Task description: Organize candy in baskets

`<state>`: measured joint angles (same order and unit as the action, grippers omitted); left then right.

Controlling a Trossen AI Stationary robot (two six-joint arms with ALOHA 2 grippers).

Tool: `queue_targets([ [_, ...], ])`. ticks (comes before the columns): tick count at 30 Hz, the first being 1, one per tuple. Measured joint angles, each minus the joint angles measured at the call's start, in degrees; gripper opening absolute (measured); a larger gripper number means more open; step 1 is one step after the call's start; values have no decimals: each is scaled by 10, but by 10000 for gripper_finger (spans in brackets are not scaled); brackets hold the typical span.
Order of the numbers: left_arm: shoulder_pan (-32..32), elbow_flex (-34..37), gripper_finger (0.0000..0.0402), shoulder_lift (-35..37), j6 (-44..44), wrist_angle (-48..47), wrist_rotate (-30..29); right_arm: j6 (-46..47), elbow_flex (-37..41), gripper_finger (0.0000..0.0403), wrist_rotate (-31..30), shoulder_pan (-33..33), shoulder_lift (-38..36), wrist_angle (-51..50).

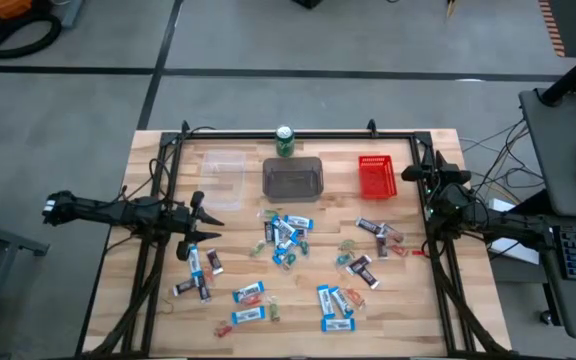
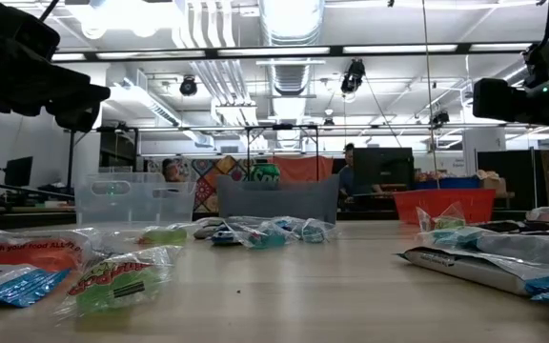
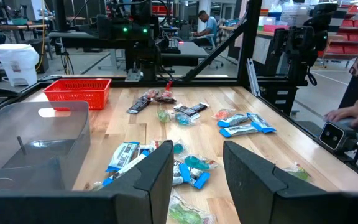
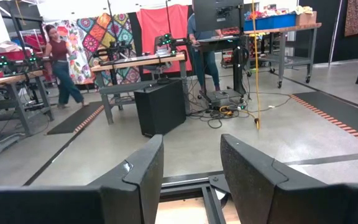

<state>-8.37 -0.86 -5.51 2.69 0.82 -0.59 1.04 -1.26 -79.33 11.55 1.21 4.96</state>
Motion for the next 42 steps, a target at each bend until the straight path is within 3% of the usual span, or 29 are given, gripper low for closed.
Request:
queue_targets([
  [22, 0, 0, 125, 0, 0, 4, 0, 0, 0, 150, 0, 0, 0, 0],
  [26, -1, 0, 125, -1, 6, 89, 22, 0, 0, 150, 0, 0, 0, 0],
  [30, -1, 0, 125, -16, 155, 239, 110, 0, 0, 150, 0, 0, 0, 0],
  [35, -1, 0, 125, -42, 144, 348, 104, 18, 0, 150, 0, 0, 0, 0],
  [37, -1, 0, 125, -55, 130, 370, 83, 72, 0, 150, 5, -1, 0, -1],
  [38, -1, 0, 125, -64, 135, 374, 67, 118, 0, 150, 29, -6, 0, -9],
  [40, -1, 0, 125, -81, 153, 391, 26, 211, 0, 150, 185, -14, 0, 9],
  [42, -1, 0, 125, -102, 159, 423, -39, 208, 0, 150, 343, -8, 13, 85],
])
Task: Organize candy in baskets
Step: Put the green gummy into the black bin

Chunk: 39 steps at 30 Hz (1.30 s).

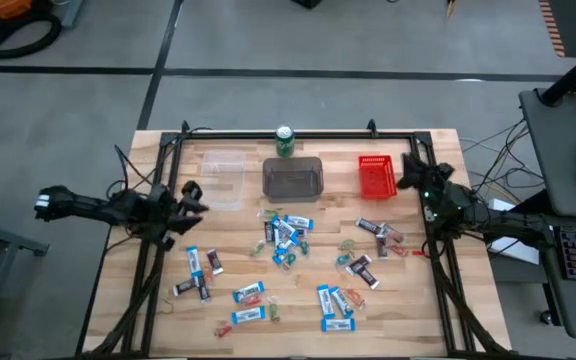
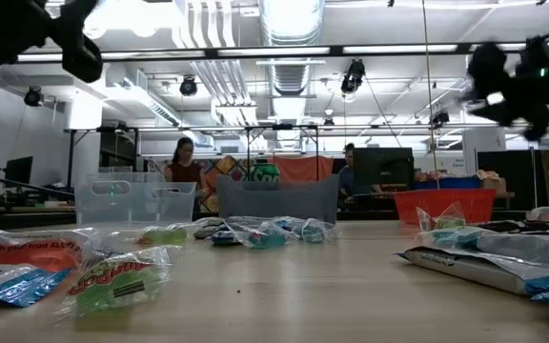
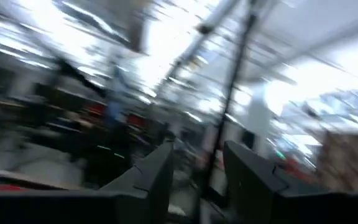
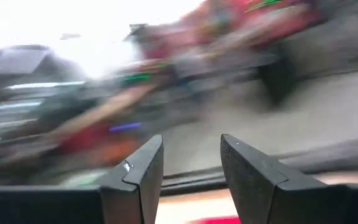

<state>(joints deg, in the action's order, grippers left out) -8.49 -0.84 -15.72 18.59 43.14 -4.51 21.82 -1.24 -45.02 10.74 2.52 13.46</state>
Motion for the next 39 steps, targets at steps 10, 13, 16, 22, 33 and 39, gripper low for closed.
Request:
queue_targets([
  [10, -3, -11, 125, -143, 51, 54, -117, 21, -50, 150, 299, -42, 176, 69],
  [13, -13, -37, 125, -203, 68, 52, -93, 23, -114, 150, 302, -64, 255, -20],
  [16, -21, -71, 125, -254, 76, 8, -59, 56, -189, 150, 297, -74, 333, -152],
  [22, -38, -160, 125, -322, 157, -247, -5, 117, -298, 150, 298, -92, 467, -378],
  [33, -78, -265, 125, -427, 211, -457, -5, 195, -374, 150, 302, -155, 593, -546],
  [39, -78, -324, 125, -490, 171, -507, 6, 176, -385, 150, 304, -163, 625, -549],
])
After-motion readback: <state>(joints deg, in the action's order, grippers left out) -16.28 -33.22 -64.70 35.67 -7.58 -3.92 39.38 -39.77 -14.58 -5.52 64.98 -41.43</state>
